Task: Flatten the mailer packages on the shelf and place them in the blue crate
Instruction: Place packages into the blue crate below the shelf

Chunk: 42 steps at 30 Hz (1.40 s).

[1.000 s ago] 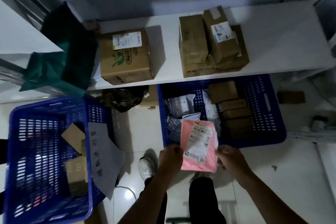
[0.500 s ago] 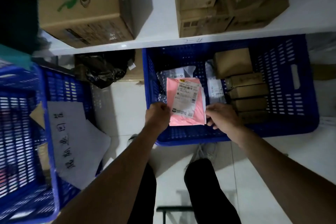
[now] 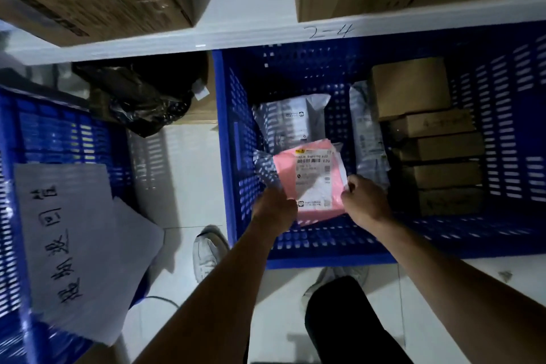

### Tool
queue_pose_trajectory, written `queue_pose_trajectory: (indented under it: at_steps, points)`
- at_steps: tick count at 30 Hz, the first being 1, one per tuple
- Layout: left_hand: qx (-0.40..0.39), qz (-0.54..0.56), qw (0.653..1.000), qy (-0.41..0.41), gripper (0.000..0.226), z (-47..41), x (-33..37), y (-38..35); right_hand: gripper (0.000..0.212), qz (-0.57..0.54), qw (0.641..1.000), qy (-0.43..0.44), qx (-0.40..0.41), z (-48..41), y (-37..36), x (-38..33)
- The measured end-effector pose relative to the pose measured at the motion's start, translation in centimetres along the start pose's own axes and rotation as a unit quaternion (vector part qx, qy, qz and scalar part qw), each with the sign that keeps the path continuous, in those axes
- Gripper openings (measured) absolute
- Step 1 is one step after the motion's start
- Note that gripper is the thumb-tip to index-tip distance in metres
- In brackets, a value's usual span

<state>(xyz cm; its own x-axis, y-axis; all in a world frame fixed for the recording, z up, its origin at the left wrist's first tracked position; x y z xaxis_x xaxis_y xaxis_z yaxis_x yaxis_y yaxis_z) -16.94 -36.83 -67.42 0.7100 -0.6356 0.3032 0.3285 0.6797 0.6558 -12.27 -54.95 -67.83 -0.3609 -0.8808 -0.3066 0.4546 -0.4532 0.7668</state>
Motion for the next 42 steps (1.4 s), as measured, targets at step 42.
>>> queue_pose_trajectory:
  at_steps: [42]
  points:
    - [-0.072, -0.406, 0.890, -0.195, 0.038, -3.2, -3.2, -4.0, 0.030, 0.295, 0.904, 0.206, -0.229, -2.8, -6.7, -0.6]
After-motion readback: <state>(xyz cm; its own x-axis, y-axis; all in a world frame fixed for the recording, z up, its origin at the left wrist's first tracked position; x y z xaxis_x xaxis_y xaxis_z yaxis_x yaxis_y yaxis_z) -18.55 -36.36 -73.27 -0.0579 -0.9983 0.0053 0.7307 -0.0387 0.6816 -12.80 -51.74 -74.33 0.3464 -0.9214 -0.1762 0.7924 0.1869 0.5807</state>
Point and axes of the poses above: each hand's wrist, its own z-axis away from the middle knuckle, its own y-axis out of the back of the hand, x = y × z, the point moved 2 cm from there along -z, towards the middle knuckle, and after that the axes turned 15 degrees about x, right-handed, at the moved point
